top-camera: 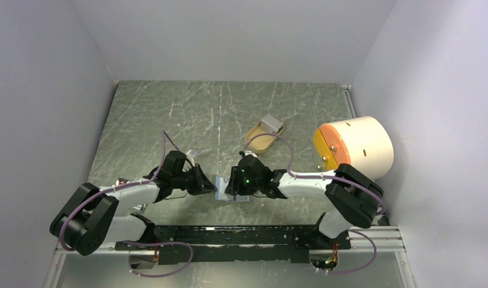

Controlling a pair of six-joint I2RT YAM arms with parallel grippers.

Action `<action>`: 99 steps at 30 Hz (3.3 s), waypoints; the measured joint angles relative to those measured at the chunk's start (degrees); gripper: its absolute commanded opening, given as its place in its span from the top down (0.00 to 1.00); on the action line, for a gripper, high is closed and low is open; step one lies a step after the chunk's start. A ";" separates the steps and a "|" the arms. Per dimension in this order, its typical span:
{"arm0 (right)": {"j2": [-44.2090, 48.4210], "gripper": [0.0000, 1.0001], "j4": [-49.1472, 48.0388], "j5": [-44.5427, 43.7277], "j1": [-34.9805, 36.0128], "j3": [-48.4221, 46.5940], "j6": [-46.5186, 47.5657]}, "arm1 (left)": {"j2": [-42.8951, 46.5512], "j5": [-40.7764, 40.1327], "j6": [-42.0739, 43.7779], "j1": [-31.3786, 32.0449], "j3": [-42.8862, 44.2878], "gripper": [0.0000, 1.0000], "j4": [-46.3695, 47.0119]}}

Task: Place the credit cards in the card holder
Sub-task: Insert the credit card into the card holder, then turn over the card slot in the card holder.

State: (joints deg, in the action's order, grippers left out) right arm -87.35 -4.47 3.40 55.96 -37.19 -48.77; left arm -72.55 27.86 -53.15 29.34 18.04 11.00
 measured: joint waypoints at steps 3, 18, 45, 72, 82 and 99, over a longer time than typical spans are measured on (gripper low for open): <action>-0.68 0.54 -2.03 1.01 0.00 0.28 -0.04 | 0.76 0.72 0.00 0.00 0.00 0.89 0.00; -0.50 0.48 -13.33 4.09 -0.02 5.40 0.55 | 1.99 3.04 -0.76 0.00 -0.98 0.88 2.91; -0.02 0.40 -28.44 13.07 -4.28 12.52 -2.45 | 5.07 7.02 -5.18 0.00 -3.23 0.91 9.73; -5.14 0.33 -26.71 23.63 -8.83 6.25 2.12 | 11.98 2.27 -7.17 -0.11 1.29 0.91 -7.76; -4.83 0.46 -34.14 24.26 -9.14 11.82 -1.11 | 10.69 2.27 -6.58 0.11 2.05 0.91 -8.76; -15.10 0.69 -59.30 23.67 -9.31 18.93 -15.08 | 8.35 2.36 -5.53 2.91 2.80 0.91 -5.51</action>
State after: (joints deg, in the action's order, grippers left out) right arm -102.45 -63.77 27.07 46.65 -18.26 -63.86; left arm -64.20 30.22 -58.67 32.25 20.84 5.50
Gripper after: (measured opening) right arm 0.294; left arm 0.097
